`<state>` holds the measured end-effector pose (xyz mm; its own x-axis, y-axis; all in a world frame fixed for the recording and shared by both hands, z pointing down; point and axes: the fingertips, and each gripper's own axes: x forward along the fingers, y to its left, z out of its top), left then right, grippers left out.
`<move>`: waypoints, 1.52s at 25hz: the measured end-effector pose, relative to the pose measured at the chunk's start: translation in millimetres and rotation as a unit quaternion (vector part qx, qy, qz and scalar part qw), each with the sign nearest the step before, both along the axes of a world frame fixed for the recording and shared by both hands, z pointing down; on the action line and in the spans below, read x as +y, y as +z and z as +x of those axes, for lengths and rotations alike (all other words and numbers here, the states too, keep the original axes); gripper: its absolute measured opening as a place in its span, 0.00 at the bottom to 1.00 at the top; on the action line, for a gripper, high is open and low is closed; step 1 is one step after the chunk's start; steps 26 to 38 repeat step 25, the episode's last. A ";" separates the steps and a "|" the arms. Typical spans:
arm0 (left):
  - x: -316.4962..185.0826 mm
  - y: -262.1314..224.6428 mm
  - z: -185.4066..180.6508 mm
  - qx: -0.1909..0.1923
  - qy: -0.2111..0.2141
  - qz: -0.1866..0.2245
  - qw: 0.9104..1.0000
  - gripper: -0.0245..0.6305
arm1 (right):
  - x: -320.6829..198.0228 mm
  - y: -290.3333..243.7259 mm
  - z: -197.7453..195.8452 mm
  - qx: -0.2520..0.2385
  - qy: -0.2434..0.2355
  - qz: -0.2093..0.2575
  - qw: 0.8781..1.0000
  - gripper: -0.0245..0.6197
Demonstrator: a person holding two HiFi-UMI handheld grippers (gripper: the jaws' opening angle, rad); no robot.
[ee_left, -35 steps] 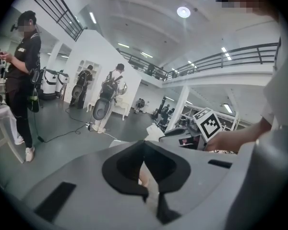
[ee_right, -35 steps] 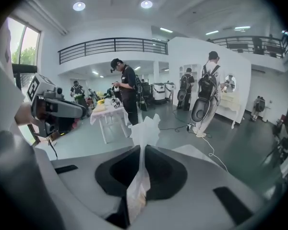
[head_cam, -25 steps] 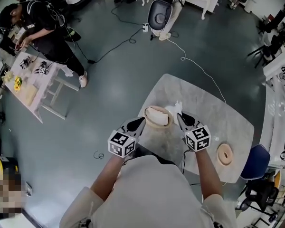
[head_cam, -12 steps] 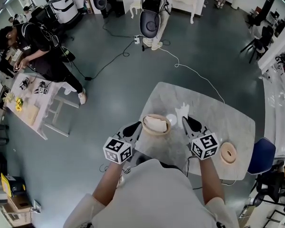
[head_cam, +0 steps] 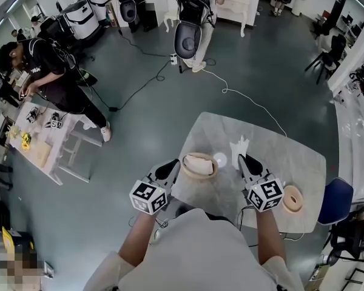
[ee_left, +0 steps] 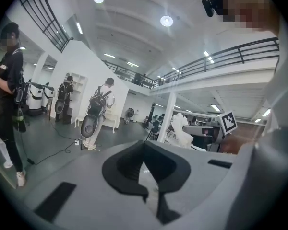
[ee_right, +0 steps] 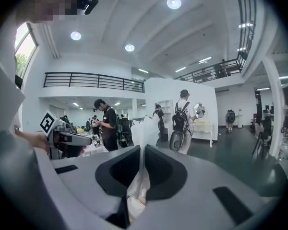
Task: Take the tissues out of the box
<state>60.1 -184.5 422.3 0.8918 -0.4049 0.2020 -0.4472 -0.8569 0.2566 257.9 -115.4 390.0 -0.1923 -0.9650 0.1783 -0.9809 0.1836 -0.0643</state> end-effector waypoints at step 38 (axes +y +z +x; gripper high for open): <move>-8.3 0.8 -10.7 0.006 -0.017 -0.008 1.000 0.05 | -8.8 -0.3 -13.6 0.000 -0.008 -0.002 1.000 0.11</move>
